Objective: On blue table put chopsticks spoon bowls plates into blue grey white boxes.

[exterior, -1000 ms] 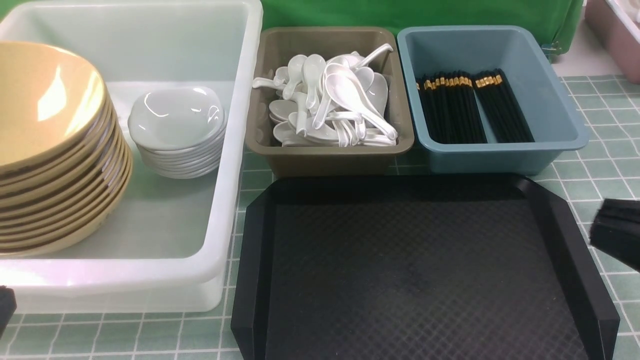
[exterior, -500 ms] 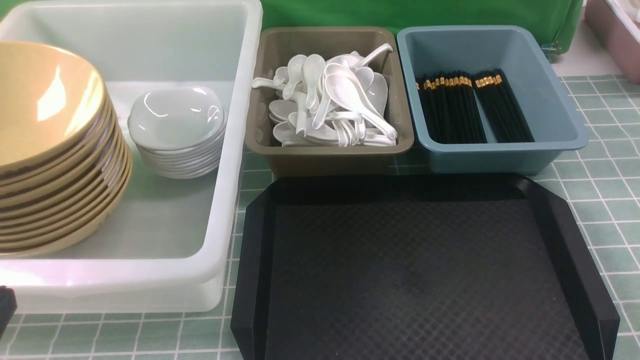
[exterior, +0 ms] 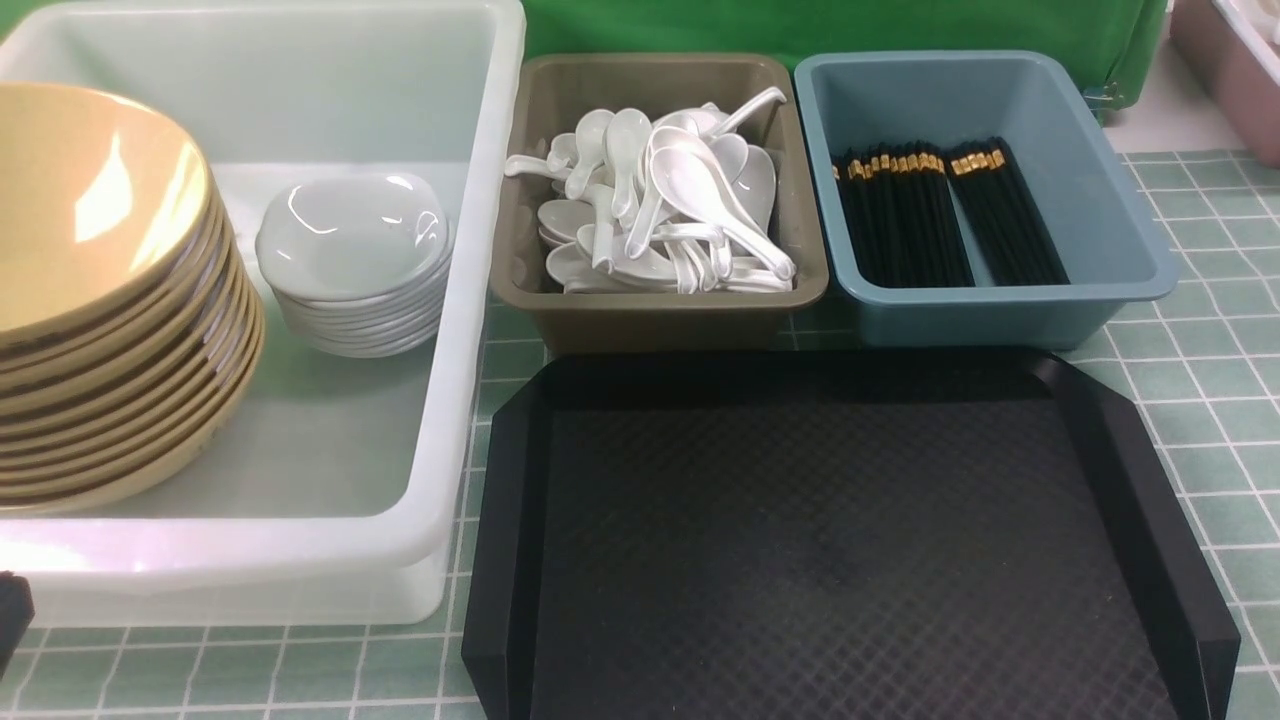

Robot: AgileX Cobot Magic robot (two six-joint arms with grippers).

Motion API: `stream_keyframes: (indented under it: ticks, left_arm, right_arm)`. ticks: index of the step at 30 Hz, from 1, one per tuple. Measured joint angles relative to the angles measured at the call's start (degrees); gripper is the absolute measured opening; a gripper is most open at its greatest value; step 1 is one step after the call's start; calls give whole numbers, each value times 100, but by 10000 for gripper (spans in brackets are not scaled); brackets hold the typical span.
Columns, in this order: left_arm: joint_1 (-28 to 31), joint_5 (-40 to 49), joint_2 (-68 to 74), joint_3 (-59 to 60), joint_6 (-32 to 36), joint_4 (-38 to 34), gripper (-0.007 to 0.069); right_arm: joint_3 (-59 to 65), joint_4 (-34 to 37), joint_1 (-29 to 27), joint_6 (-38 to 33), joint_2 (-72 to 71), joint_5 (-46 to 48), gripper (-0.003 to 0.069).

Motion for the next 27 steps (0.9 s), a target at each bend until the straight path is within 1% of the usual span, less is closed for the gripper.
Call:
stream_keyframes:
  ticks: [3, 27]
  left_arm:
    - [0, 0, 0, 0, 0, 0, 2]
    - [0, 0, 0, 0, 5, 0, 2]
  right_arm:
    - [0, 5, 0, -41, 0, 123, 38]
    - [0, 5, -14, -58, 0, 135, 38]
